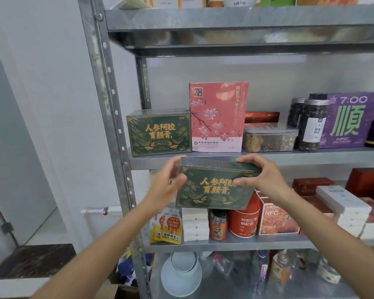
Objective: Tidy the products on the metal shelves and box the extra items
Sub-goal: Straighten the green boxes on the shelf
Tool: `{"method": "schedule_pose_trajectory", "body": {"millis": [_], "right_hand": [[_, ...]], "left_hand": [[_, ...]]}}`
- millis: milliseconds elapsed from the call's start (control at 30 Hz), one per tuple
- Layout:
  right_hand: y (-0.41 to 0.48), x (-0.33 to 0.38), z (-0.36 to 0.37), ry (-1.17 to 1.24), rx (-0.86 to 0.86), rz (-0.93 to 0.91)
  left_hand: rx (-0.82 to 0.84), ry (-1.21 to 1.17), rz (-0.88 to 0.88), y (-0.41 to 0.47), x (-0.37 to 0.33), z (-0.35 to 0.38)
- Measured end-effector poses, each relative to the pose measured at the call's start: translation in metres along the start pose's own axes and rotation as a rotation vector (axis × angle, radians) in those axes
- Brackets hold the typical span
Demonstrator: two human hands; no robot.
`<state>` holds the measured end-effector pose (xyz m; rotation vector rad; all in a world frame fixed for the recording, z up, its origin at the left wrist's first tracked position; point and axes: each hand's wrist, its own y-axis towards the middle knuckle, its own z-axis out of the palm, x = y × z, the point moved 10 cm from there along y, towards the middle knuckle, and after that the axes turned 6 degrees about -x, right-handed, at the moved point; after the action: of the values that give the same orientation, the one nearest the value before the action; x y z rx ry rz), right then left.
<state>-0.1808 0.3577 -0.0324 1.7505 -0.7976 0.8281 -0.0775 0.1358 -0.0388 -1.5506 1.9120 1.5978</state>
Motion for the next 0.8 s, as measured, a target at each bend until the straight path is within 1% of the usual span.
{"method": "schedule_pose_trajectory", "body": {"millis": [33, 67, 133, 200, 233, 300, 333, 367, 433, 467, 500, 533, 567, 600, 633, 700, 733, 800], "right_hand": [[-0.001, 0.001, 0.002, 0.010, 0.004, 0.007], [-0.002, 0.001, 0.005, 0.011, 0.016, 0.020], [-0.005, -0.003, 0.012, 0.023, 0.046, 0.086], [-0.006, -0.015, 0.018, 0.132, 0.088, 0.237], [-0.007, -0.024, 0.023, 0.210, 0.139, 0.337], [-0.016, -0.034, 0.037, 0.350, 0.318, 0.512], [-0.023, -0.035, 0.044, 0.395, 0.393, 0.564], [-0.028, -0.037, 0.048, 0.426, 0.435, 0.597], [-0.032, -0.041, 0.051, 0.454, 0.439, 0.634], [-0.032, -0.042, 0.051, 0.454, 0.416, 0.641], [-0.031, -0.042, 0.051, 0.446, 0.390, 0.646], [-0.031, -0.041, 0.051, 0.432, 0.370, 0.651], [-0.031, -0.039, 0.050, 0.416, 0.348, 0.661], [-0.031, -0.039, 0.050, 0.403, 0.314, 0.680], [-0.032, -0.040, 0.049, 0.395, 0.272, 0.714], [-0.037, -0.041, 0.050, 0.405, 0.216, 0.796], [-0.041, -0.039, 0.053, 0.415, 0.214, 0.830], [-0.048, -0.035, 0.057, 0.449, 0.229, 0.871]], "left_hand": [[0.052, -0.057, -0.071, -0.010, 0.008, 0.015], [0.026, -0.126, -0.126, -0.016, 0.015, 0.020], [-0.120, -0.227, -0.216, -0.019, 0.025, 0.015], [-0.218, -0.215, -0.365, -0.020, 0.036, 0.007], [-0.230, -0.190, -0.426, -0.021, 0.040, 0.005], [-0.212, -0.225, -0.524, -0.024, 0.045, 0.005], [-0.179, -0.259, -0.577, -0.026, 0.043, 0.007], [-0.135, -0.255, -0.623, -0.027, 0.041, 0.008], [-0.065, -0.139, -0.668, -0.029, 0.035, 0.008], [-0.053, -0.061, -0.640, -0.029, 0.030, 0.005], [-0.047, 0.089, -0.560, -0.028, 0.024, 0.001], [-0.050, 0.300, -0.437, -0.028, 0.015, -0.003], [-0.060, 0.472, -0.279, -0.031, -0.003, -0.004], [-0.050, 0.562, -0.106, -0.035, -0.023, 0.001], [0.027, 0.601, 0.037, -0.040, -0.040, 0.014], [0.253, 0.722, 0.214, -0.054, -0.055, 0.047], [0.268, 0.816, 0.302, -0.060, -0.061, 0.056], [0.098, 0.885, 0.443, -0.065, -0.083, 0.055]]}}
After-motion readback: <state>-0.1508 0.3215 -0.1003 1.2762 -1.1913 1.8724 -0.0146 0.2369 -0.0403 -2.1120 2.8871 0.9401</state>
